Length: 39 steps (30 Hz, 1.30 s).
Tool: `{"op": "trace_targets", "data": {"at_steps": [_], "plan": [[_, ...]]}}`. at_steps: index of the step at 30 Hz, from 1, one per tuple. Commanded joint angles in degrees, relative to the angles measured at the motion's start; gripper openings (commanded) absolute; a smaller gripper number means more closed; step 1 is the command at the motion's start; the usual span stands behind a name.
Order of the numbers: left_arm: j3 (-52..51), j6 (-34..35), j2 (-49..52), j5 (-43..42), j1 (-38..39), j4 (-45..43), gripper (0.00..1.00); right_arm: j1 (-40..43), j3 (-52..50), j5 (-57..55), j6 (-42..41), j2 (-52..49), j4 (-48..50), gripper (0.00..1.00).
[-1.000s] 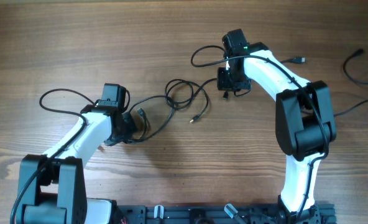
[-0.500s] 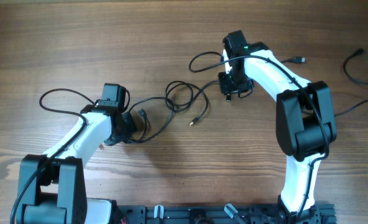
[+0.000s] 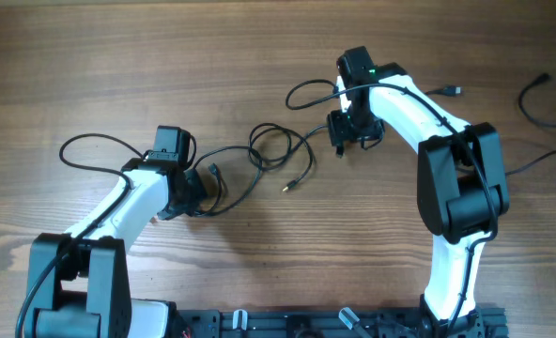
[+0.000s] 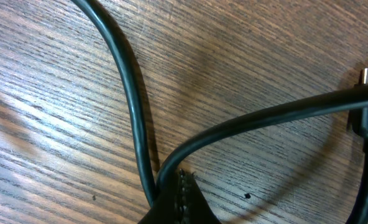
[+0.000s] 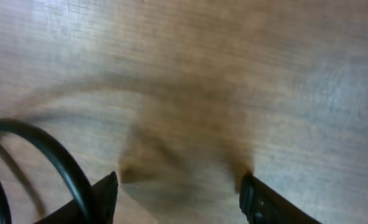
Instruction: Untangle cables
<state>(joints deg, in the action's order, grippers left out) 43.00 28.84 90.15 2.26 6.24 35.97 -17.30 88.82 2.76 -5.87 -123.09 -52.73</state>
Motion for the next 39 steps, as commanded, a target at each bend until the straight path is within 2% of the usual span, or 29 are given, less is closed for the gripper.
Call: {"op": "trace_targets", "data": {"at_steps": [1,7,10,15,18,20,25,30,33,35,39], "plan": [[-1.4,0.6,1.1,0.2,-0.2,-0.3,0.04,0.5,3.7,6.0,5.0,4.4,-2.3,0.7],[-1.4,0.6,1.1,0.2,-0.2,-0.3,0.04,0.5,3.8,10.5,8.4,5.6,-5.8,0.8],[-1.4,0.6,1.1,0.2,-0.2,-0.5,0.04,0.5,3.8,12.8,11.8,5.6,-6.4,0.81],[-1.4,0.6,1.1,0.2,-0.2,-0.7,0.04,0.4,6.7,13.2,11.9,5.7,-7.6,0.85],[-1.4,0.6,1.1,0.2,-0.2,-0.7,0.04,0.4,7.0,20.7,15.6,5.8,-7.4,0.84],[-1.4,0.6,1.1,0.2,-0.2,-0.7,0.04,0.3,7.0,25.0,16.6,5.8,-5.8,0.82],[-1.4,0.6,1.1,0.2,-0.2,-0.7,0.04,-1.2,7.0,25.2,16.7,5.8,-2.5,0.82],[-1.4,0.6,1.1,0.2,-0.2,-0.7,0.04,-1.9,7.0,25.2,15.6,5.8,8.7,0.89],[-1.4,0.6,1.1,0.2,-0.2,-0.7,0.04,-1.9,7.0,25.4,11.2,5.8,13.1,0.9],[-1.4,0.6,1.1,0.2,-0.2,-0.7,0.04,-1.9,7.0,28.0,11.8,5.8,12.5,0.9],[-1.4,0.6,1.1,0.2,-0.2,-0.9,0.04,-2.7,6.6,33.4,16.9,5.8,4.7,0.85]]}}
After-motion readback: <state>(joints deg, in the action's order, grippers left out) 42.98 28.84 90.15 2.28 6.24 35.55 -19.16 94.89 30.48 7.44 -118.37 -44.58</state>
